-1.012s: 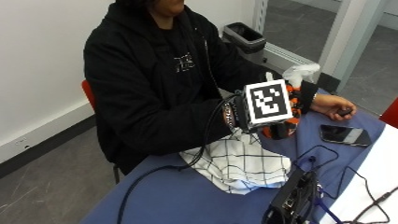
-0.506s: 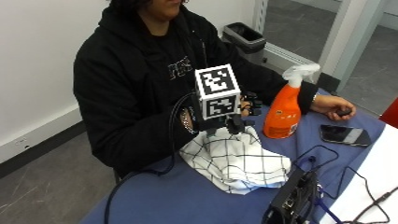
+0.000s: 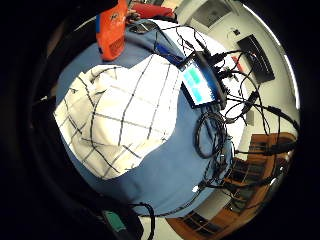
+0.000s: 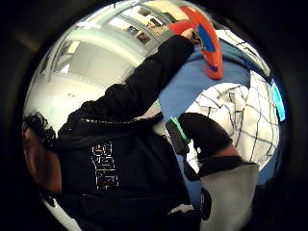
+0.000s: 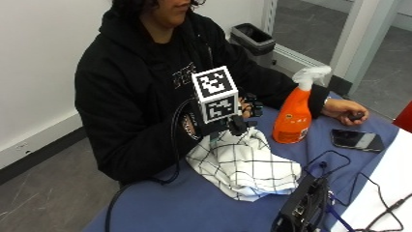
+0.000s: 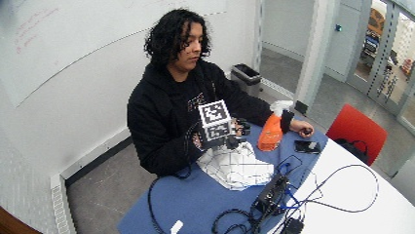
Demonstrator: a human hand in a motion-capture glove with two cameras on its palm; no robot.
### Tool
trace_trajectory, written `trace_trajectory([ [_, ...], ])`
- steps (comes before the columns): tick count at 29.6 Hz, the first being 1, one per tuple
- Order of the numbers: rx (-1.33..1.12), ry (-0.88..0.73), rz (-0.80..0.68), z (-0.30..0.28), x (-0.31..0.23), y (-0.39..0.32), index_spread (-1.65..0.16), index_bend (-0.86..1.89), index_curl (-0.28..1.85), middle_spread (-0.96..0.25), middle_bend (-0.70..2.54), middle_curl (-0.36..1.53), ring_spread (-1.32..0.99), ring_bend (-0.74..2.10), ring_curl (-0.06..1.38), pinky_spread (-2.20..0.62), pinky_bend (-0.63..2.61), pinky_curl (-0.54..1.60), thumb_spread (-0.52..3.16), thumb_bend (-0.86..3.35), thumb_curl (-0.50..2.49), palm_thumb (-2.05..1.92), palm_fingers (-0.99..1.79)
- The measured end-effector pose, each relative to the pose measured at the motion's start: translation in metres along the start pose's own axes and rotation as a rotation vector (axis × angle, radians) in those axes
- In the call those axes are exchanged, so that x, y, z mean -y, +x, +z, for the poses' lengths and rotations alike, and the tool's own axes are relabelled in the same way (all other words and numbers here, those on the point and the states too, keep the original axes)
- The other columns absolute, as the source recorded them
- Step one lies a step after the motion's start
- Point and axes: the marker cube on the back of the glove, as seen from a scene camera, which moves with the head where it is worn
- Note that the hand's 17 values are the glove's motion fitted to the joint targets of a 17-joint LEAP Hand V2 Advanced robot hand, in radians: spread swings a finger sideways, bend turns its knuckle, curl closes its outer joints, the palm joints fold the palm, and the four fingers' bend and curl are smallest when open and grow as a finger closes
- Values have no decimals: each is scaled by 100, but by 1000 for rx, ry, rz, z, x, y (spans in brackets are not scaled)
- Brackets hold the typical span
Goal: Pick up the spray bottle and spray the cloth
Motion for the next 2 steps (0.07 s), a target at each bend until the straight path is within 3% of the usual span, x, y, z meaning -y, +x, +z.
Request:
trace_trajectory([
  [2, 1, -1, -5, 0, -1, -1, -36, 13, 29, -9, 27, 40, -6, 36, 34, 23, 27, 36, 113, -2, 41, 60, 24],
])
